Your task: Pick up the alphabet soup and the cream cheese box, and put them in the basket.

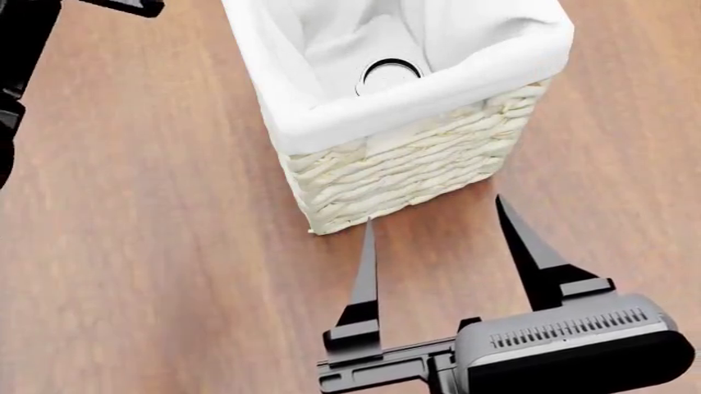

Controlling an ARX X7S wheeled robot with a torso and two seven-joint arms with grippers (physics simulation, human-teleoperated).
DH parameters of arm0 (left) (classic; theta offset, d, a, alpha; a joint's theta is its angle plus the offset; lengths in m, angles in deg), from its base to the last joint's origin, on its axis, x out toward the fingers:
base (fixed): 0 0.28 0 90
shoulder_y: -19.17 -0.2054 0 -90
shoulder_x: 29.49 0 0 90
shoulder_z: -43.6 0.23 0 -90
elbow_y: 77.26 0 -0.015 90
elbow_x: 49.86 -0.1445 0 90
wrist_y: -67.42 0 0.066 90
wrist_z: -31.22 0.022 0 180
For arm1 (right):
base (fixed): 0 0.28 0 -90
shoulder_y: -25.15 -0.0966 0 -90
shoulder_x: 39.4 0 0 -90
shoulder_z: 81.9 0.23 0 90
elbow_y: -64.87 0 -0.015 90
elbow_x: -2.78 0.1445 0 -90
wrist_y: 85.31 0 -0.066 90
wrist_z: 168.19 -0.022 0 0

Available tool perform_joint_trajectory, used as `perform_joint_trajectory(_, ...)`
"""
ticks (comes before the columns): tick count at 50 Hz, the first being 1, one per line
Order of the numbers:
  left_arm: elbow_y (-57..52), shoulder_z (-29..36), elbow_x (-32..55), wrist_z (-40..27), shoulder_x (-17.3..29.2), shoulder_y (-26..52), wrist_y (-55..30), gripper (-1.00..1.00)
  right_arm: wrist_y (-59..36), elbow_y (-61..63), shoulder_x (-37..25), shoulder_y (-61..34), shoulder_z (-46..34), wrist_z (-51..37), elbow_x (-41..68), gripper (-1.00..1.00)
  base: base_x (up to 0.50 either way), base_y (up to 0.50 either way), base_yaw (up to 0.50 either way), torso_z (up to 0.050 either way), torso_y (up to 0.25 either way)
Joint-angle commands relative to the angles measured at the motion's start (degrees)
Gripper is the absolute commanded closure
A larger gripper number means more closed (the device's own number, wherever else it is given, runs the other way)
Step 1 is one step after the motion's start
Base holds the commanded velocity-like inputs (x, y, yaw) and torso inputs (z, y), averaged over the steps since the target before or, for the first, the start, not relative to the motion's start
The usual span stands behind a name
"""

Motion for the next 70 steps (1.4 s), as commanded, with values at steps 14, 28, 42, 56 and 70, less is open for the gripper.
perform_joint_trajectory(14, 21.8, 9.1, 5.7, 26.3, -7.3, 20.8, -6.7, 1.00, 0.6, 0.3, -0.5, 1.0, -0.2, 0.1, 0.2, -1.00, 0.00, 0.00, 0.00, 0.000, 0.001)
perform_joint_trajectory(28, 35.6, 11.5, 7.5, 37.0, -11.7, 26.2, -8.1, 1.00, 0.3, 0.7, -0.5, 1.0, -0.3, -0.3, 0.4, -1.00, 0.00, 0.00, 0.00, 0.001, 0.000)
perform_joint_trajectory(42, 43.4, 13.4, 6.7, 40.1, -14.4, 24.9, -5.4, 1.00, 0.3, 1.7, -1.0, 1.3, 0.5, -0.7, 1.6, -1.00, 0.00, 0.00, 0.00, 0.000, 0.001)
perform_joint_trajectory(56, 47.5, 14.6, 6.6, 41.1, -15.9, 24.0, -3.3, 1.00, 1.2, 1.4, -1.1, 2.2, 0.6, -0.5, 1.7, -1.00, 0.00, 0.00, 0.00, 0.000, 0.001)
perform_joint_trajectory(70, 46.8, 15.1, 7.7, 40.5, -15.5, 23.8, -3.4, 1.00, 1.2, 1.4, -1.3, 2.2, 0.6, -0.6, 1.9, -1.00, 0.00, 0.00, 0.00, 0.000, 0.001)
